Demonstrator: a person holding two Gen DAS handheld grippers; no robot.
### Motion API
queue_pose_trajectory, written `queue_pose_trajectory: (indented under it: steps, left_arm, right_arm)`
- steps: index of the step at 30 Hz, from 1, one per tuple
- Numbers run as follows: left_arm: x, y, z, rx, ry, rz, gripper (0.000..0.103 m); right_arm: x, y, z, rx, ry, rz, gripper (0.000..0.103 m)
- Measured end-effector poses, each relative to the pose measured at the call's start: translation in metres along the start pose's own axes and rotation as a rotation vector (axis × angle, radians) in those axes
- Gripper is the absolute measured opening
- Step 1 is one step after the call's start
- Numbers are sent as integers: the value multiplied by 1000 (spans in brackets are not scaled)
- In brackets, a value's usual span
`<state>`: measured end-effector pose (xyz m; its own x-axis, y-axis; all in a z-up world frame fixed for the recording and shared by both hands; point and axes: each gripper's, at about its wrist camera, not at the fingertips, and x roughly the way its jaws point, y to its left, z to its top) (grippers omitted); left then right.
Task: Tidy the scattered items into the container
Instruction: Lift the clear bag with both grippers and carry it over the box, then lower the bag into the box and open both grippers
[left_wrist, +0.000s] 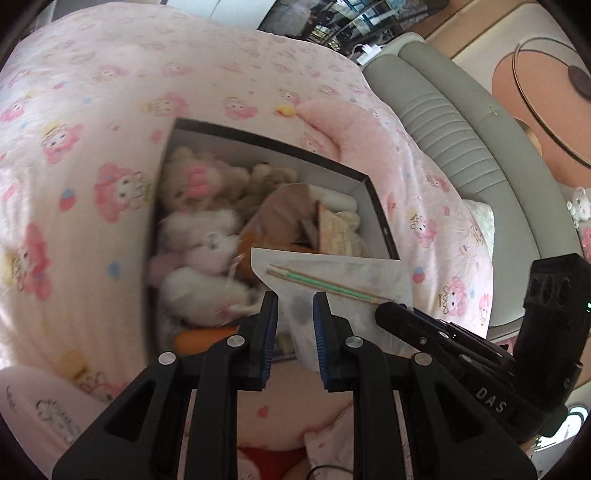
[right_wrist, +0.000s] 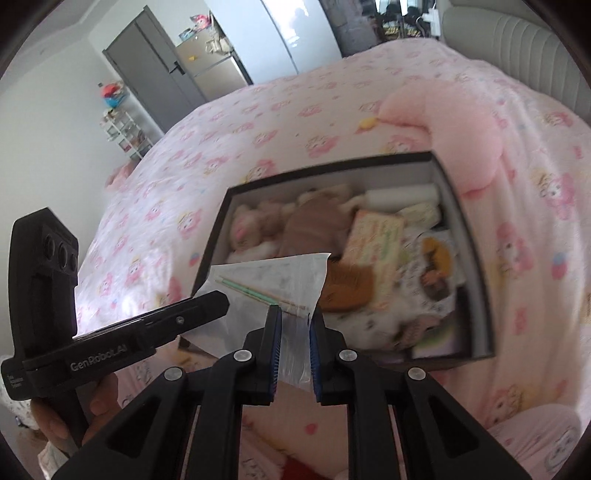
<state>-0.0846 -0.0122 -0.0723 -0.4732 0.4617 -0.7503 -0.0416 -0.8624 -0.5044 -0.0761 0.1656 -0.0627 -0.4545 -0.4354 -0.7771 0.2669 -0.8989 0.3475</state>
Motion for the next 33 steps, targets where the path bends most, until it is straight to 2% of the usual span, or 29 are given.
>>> queue_pose_trajectory:
  steps: [3,7,8,14,17,20,22,23,26,28,30,33]
  left_arm:
    - [20,-16,14,21,22,24,22]
    - [55,-20,19,47,87,98,22]
    - [60,-19,19,47,100,119,22]
    - [46,-7,20,-9,19,94,22]
    - [57,-11,22,7,43,98,22]
    - [68,-20,22,30,55,66,22]
    - [73,-27,21,47,62,44,22]
    - [76,-31,21,57,67,33,22]
    - [86,-38,18,72,95,17,22]
    - [91,-37,13,69,119,37,22]
    - [89,-33,12,47,121,46,18]
    - [79,-32,12,38,96,27,18]
  right_arm:
    - [0,-16,14,-11,-27,-42,13]
    - [46,-54,21,57,124,-128,13]
    - [50,-60,21,63,125,-140,13]
    - [28,-72,24,84,-8,-144,14]
    - [23,-70,29,75,-31,-174,14]
    - [24,-69,29,68,-16,-173,15]
    - [30,-70,29,42,17,-191,25]
    - [32,-70,29,30,23,-203,25]
    - [25,-73,33,7,-36,-205,25]
    - [15,-75,33,0,-83,-200,25]
    - [11,-77,35,7,-91,-229,25]
    - [7,-79,37,15,-104,-242,25]
